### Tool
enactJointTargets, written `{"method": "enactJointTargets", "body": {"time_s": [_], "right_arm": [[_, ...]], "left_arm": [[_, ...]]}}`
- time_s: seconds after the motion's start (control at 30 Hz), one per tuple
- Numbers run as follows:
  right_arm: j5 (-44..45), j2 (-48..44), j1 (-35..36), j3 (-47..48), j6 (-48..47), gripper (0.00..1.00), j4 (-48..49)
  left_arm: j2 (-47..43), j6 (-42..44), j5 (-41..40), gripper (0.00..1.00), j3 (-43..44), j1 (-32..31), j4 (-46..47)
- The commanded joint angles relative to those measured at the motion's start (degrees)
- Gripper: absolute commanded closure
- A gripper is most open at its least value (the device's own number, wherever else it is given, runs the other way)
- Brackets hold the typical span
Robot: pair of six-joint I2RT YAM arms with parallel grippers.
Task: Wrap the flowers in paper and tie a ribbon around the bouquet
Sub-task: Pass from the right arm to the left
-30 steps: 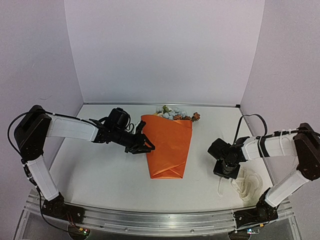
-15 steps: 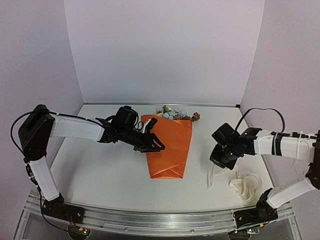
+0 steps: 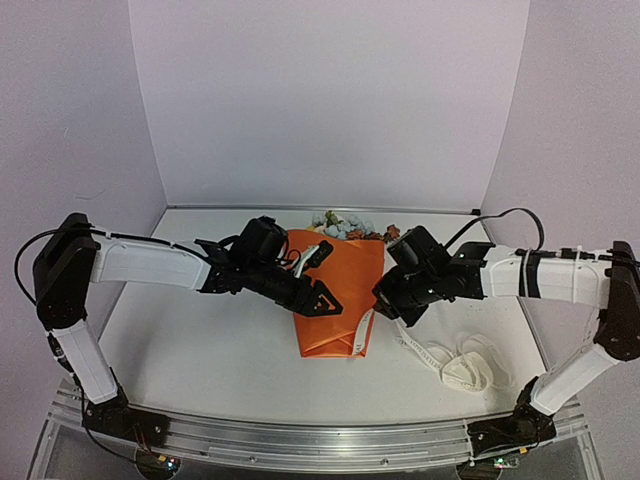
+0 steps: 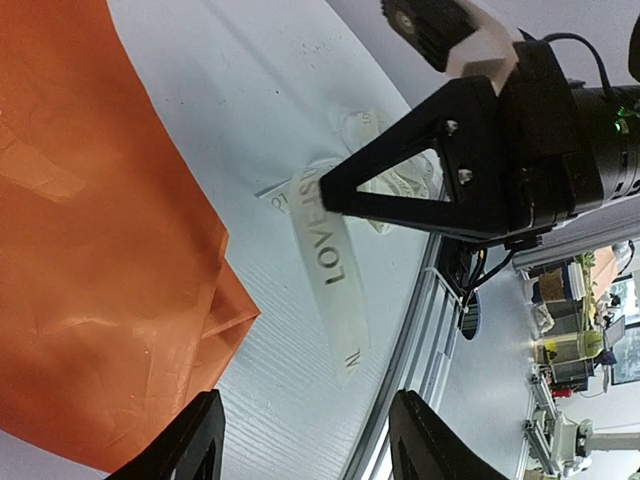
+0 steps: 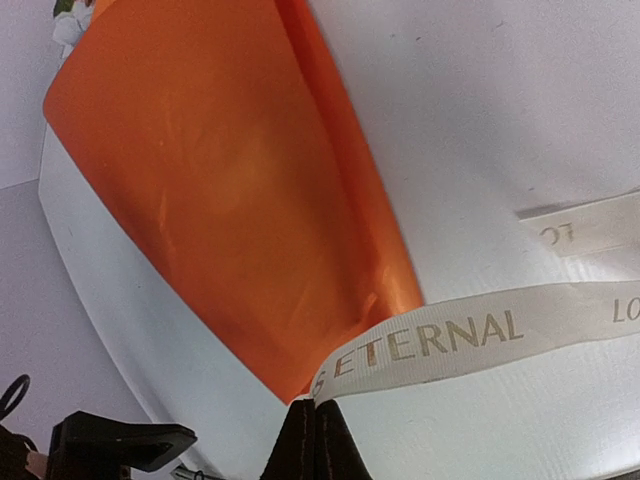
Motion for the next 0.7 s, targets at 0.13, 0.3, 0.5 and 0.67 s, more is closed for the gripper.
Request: {"method": "enactJointTargets", "body": {"time_s": [0.13, 0.3, 0.5, 0.67], "right_arm": [[-3.15, 5.7, 2.86, 6.08, 9.87, 1.0, 6.94], [-6.3, 8.48, 3.99, 8.19, 11.87, 1.0, 9.83], [-6.83, 9.7, 5.49, 9.19, 12.85, 1.0, 10.68], [-7.66, 10.32, 6.1, 9.1, 13.51, 1.0, 12.48]], "left_arm": [[-5.92, 6.69, -4.0, 0.34, -2.85, -1.59, -0.06], [-5.06, 8.67, -4.55, 0.33, -3.15, -1.95, -2.27], [-3.9, 9.22, -4.88, 0.32, -2.68, -2.43, -2.82], [-2.46, 8.36, -5.74, 0.37, -2.29, -2.52, -2.49]]}}
